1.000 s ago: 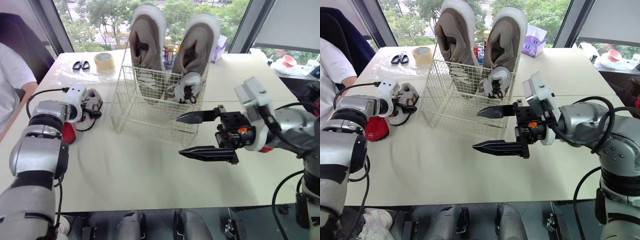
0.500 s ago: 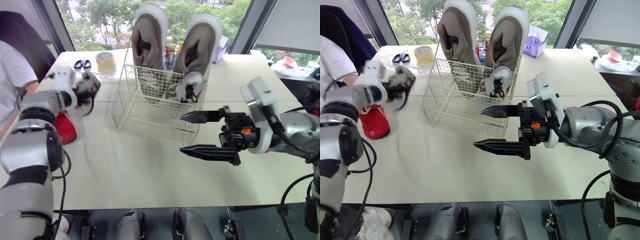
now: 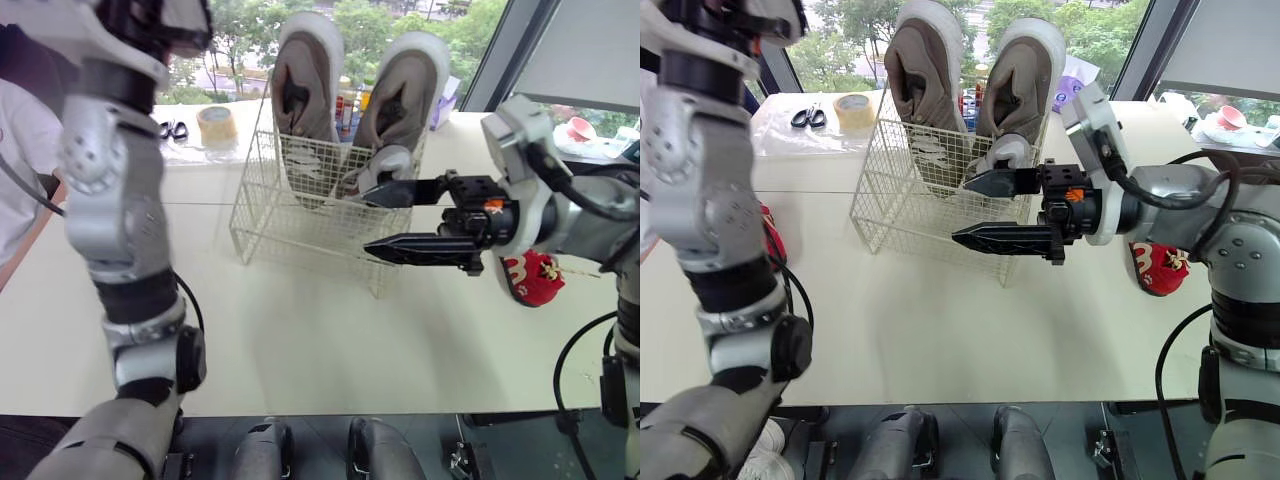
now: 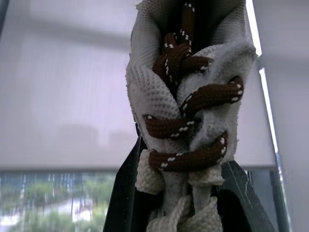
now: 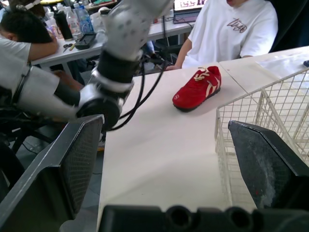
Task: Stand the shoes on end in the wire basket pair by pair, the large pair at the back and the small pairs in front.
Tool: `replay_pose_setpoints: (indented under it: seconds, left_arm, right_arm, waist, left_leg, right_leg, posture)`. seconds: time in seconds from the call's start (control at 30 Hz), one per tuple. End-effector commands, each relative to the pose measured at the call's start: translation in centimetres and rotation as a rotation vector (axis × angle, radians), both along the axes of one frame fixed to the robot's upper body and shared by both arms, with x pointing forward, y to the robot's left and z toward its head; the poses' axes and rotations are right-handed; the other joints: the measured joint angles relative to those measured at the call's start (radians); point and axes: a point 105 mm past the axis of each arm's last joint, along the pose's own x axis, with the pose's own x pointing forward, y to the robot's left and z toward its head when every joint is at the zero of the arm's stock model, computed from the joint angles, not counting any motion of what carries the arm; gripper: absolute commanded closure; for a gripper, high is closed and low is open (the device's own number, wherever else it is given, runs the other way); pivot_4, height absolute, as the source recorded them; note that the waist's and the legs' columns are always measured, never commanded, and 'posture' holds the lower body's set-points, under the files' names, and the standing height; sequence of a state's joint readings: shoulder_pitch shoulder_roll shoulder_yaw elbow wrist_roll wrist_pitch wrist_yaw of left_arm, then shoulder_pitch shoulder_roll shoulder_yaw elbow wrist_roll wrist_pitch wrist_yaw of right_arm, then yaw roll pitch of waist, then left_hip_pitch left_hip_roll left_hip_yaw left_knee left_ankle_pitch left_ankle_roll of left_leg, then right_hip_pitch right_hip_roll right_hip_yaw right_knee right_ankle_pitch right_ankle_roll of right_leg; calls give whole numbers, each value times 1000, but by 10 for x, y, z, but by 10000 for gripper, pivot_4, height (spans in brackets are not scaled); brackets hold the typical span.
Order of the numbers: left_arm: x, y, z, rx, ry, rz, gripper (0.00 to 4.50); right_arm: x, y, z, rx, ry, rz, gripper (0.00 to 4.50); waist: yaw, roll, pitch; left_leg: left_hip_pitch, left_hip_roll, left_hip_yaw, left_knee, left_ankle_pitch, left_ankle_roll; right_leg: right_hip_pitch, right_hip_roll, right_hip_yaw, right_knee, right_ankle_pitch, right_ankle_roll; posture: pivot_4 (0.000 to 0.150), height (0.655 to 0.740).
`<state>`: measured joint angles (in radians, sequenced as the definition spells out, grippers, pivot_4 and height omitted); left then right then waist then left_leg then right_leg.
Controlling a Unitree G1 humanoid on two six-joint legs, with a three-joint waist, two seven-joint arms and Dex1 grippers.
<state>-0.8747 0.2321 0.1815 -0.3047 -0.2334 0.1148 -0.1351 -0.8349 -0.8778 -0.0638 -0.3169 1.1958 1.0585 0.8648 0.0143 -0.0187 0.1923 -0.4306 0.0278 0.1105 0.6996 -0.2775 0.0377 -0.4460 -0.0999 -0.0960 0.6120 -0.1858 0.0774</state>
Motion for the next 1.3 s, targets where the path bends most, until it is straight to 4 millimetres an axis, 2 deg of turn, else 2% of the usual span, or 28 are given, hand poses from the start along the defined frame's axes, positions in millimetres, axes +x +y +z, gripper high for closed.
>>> replay_pose_setpoints:
  seconds: [0.03, 0.07, 0.2, 0.3, 0.47, 0.77, 0.97, 1.03, 1.1, 1.23, 1.3]
  left_arm:
    - [1, -39, -37, 131, -41, -14, 38092]
    - [2, -46, -47, 152, -46, -22, 38092]
    - [18, -55, -73, 157, -45, 9, 38092]
    - [31, -65, -86, 177, -55, -2, 38092]
    - [51, -77, -99, 194, -59, -11, 38092]
    - [86, -78, -130, 189, 70, 30, 38092]
    - [86, -83, -146, 210, 129, -10, 38092]
    - [83, -80, -148, 185, 136, -14, 31215]
    - [81, -74, -148, 164, 143, -5, 22170]
    - [74, -68, -149, 147, 162, -3, 1810]
    - [69, -66, -149, 158, 170, -1, 839]
  right_arm:
    - [1, -5, 4, -49, -22, -6, 0]
    - [0, -7, 4, -56, -18, -8, 0]
    - [-11, -13, 8, -78, 14, -9, 0]
    - [-25, -20, 7, -99, 55, -17, 0]
    - [-34, -28, 8, -114, 76, -79, 0]
    - [-43, -26, 8, -107, 95, -127, 0]
    - [-42, -24, 6, -99, 101, -133, 0]
    - [-41, -24, 6, -94, 99, -129, 0]
    - [-40, -23, 5, -89, 97, -125, 0]
    - [-37, -22, 3, -87, 96, -123, 0]
    - [-36, -22, 1, -84, 94, -121, 0]
  waist:
    - [1, 0, 0]
    - [1, 0, 0]
    - [0, 0, 0]
    - [1, 0, 0]
    - [2, 0, 0]
    - [1, 0, 0]
    - [3, 0, 0]
    - [3, 1, 0]
    - [3, 1, 0]
    - [1, 1, 0]
    - [0, 1, 0]
  left_leg:
    - [3, 1, 0, 0, -1, 2]
    - [4, 1, 0, 0, -2, 3]
    - [3, 1, 0, 1, -2, 3]
    - [3, 2, 0, 0, -2, 4]
    - [3, 1, 0, 1, -3, 5]
    - [3, 1, 1, 0, -4, 6]
    - [3, 1, 1, 1, -4, 6]
    - [3, 1, 1, 1, -4, 6]
    - [3, 1, 1, 1, -4, 6]
    - [3, 1, 1, 1, -4, 6]
    - [3, 1, 1, 1, -4, 6]
  right_leg:
    - [3, 0, 0, 0, 0, 0]
    - [3, 1, 0, 0, 0, 0]
    - [3, 1, 0, 0, 0, -1]
    - [2, 0, 0, 0, 0, -1]
    - [2, -2, -1, -1, 0, -1]
    - [2, -3, -1, -2, 1, -1]
    - [3, -3, -1, -2, 0, -1]
    - [3, -3, -1, -2, 1, -1]
    - [3, -3, -1, -1, 0, -1]
    - [3, -3, -1, -2, 1, -1]
    - [2, -3, -1, -2, 0, -1]
  posture:
    - [1500, 7400]
    - [1500, 7400]
    - [1500, 7400]
    - [1500, 7400]
    - [1500, 7400]
    - [1500, 7400]
    - [1500, 7400]
    - [1500, 7400]
    - [1500, 7400]
    - [1500, 7400]
    - [1500, 7400]
